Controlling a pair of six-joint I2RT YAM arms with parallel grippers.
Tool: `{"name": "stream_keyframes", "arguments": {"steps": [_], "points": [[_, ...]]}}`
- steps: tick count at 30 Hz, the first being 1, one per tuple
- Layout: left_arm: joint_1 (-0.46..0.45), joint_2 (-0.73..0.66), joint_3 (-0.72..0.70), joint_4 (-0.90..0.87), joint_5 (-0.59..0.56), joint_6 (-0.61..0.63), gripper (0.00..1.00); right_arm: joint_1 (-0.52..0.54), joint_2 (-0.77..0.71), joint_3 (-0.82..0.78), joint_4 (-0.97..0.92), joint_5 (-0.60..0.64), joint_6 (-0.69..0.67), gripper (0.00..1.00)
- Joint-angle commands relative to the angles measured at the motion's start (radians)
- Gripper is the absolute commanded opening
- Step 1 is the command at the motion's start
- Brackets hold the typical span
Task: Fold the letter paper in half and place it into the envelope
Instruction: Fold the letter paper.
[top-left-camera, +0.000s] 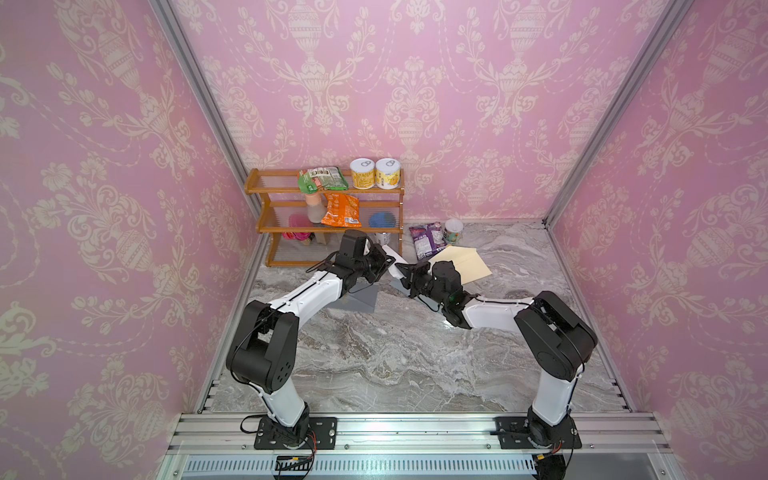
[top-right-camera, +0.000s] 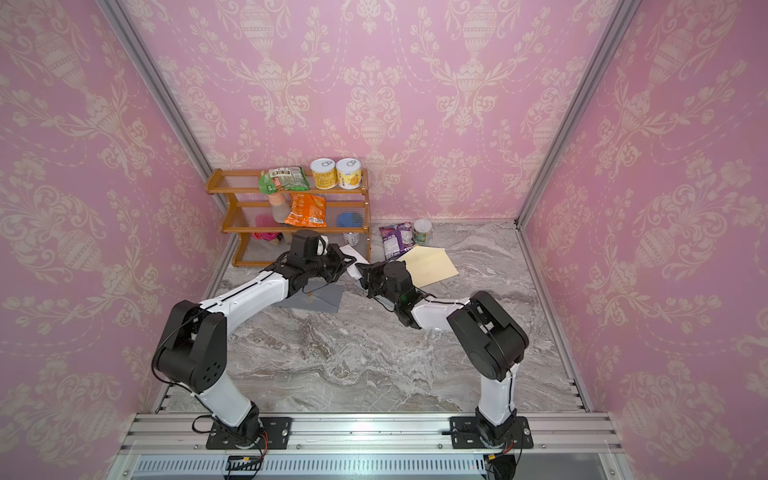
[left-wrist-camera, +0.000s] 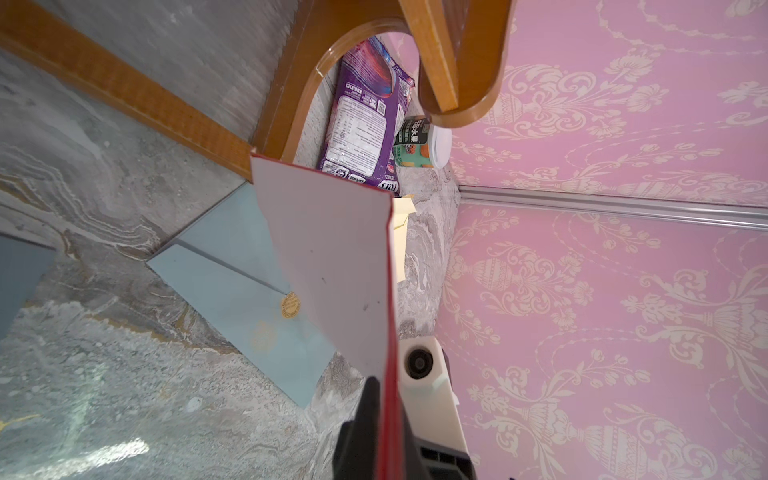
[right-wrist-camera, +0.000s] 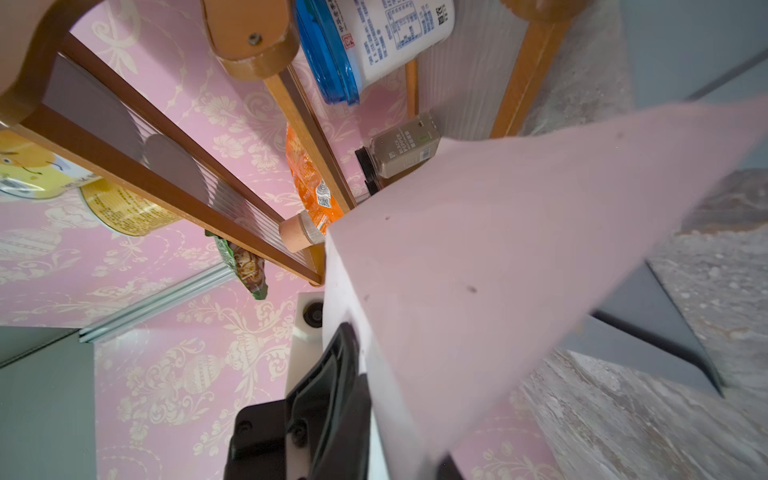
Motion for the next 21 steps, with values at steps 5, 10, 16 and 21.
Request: {"name": "stream_keyframes", "arguments": {"steps": [5,10,16,21], "points": [[0.006,0.027,0.059,0.014,0.005,-0.011,0.00,0.017,-0.017,-0.017,0.026,0.013,0.014,0.00],[0.011,0.005,0.088,-0.083,0.019,0.062,0.00,0.006,-0.020,-0.021,0.036,-0.015,-0.019,0.59],[0.027,-0.054,0.128,-0.343,-0.004,0.218,0.00,-0.031,-0.069,0.031,-0.171,-0.194,-0.195,1.00],[0.037,-0.101,0.131,-0.467,-0.009,0.285,0.00,-0.045,-0.184,0.030,-0.498,-0.220,-0.425,1.00]]}}
